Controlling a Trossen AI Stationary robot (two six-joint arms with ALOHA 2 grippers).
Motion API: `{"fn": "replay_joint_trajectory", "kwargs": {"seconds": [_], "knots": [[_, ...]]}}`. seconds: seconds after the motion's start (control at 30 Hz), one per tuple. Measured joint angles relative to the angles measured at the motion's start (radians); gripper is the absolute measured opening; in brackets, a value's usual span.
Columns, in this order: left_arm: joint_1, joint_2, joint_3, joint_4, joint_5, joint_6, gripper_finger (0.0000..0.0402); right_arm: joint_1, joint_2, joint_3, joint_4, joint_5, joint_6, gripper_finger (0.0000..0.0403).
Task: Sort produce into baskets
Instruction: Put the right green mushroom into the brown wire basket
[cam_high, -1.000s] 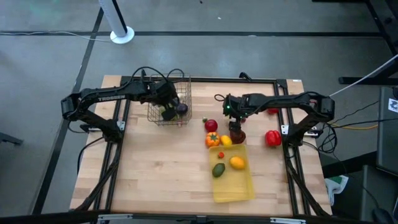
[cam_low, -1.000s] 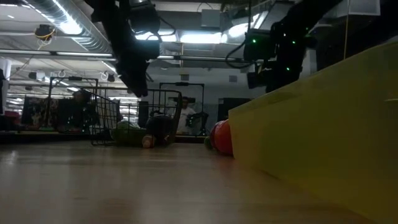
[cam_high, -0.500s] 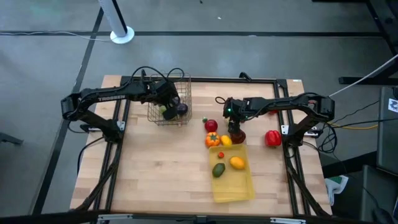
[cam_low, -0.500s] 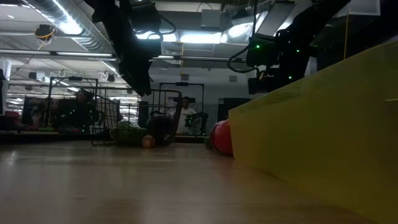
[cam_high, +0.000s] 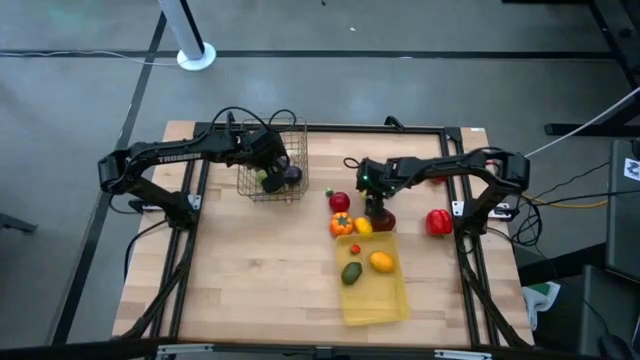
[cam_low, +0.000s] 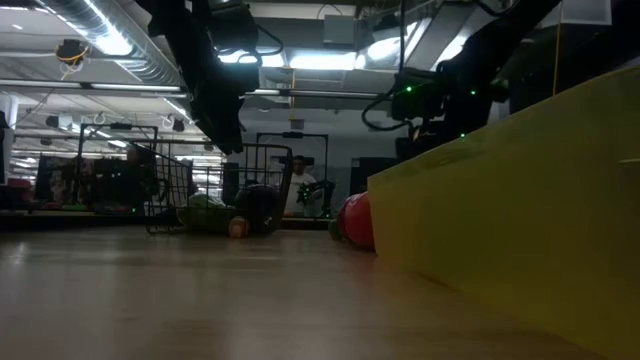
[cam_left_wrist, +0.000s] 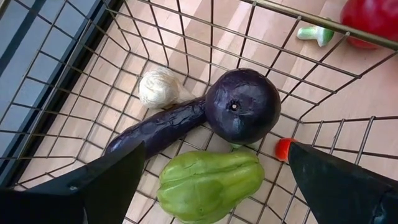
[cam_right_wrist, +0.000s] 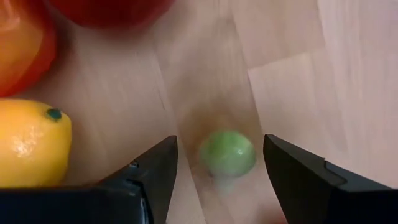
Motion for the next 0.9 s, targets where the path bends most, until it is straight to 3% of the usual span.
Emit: {"fn": "replay_joint_trajectory", "kwargs": {"seconds": [0.37, 0.77, 0.9], "knots": [[0.0, 0.0, 0.0, 0.0, 0.0, 0.0, 0.0392, 0.0, 0.008, 0.003, -0.004, -0.001, -0.001, 0.0227], [0.0, 0.0, 0.0, 0.0, 0.0, -0.003, 0.0392, 0.0, 0.009, 0.001, -0.003, 0.013, -0.006, 0.011], [0.0, 0.0, 0.0, 0.0, 0.0, -0.003, 0.0392, 0.0, 0.011, 0.01, -0.004, 0.016, -0.006, 0.0092]]}}
